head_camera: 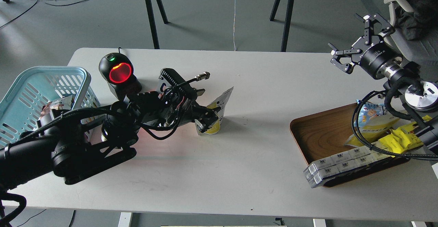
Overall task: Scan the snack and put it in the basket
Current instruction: 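Reach the left gripper to the yellow packet and grasp it, then lift the yellow packet with the left gripper over the scanner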
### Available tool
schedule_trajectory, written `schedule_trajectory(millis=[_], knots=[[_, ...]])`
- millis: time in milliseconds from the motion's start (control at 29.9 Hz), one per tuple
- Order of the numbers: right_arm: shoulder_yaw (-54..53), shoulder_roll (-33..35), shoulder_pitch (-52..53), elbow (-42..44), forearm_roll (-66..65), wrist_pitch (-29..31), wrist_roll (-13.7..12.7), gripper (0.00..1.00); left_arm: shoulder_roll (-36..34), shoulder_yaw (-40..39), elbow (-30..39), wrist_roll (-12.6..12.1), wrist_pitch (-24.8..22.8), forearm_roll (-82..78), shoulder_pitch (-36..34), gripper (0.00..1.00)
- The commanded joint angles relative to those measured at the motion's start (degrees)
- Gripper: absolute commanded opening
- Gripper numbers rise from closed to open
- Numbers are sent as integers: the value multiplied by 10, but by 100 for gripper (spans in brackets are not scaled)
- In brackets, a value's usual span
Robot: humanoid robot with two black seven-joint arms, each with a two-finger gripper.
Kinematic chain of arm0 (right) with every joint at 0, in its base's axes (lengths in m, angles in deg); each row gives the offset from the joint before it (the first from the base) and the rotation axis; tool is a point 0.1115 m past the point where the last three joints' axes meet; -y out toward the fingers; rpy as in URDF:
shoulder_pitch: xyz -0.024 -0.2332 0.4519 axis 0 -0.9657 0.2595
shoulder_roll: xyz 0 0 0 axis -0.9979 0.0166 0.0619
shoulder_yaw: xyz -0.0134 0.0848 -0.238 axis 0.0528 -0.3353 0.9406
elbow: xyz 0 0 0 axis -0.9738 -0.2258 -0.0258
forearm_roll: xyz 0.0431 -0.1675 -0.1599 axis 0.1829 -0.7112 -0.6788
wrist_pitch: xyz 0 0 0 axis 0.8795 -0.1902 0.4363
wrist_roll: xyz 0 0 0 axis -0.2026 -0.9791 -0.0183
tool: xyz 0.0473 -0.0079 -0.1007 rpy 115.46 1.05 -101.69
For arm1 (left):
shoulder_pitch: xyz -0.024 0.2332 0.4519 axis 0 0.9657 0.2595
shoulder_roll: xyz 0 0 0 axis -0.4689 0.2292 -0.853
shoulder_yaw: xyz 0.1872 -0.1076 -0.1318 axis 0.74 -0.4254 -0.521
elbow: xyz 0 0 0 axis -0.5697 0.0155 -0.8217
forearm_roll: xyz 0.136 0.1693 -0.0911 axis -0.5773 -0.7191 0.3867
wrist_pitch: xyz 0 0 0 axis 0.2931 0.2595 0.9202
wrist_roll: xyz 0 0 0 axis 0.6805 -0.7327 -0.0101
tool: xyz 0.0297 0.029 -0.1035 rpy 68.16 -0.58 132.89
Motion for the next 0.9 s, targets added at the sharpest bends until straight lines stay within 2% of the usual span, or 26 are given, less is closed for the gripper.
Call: schedule_trajectory(millis=[0, 33, 134, 603, 804, 871], knots=[[-1, 0, 0, 0, 0, 0, 0, 99, 1, -1, 2, 6, -2, -2, 0, 10], [-1, 0, 0, 0, -1, 0, 0, 99, 1, -1, 3, 7, -2, -2, 0, 6], [-1, 0, 0, 0, -1, 0, 0, 99, -1, -1, 7, 8, -2, -2, 0, 2], [0, 0, 4, 0, -1, 0, 0, 99, -17, -11, 33, 11, -2, -1, -7, 0], [-1, 0, 5, 0, -1, 0, 0, 99, -48, -48, 61, 25, -2, 1, -37, 0], [-1, 0, 6, 0, -1, 0, 0, 99, -69, -54, 73, 37, -2, 3, -66, 0]])
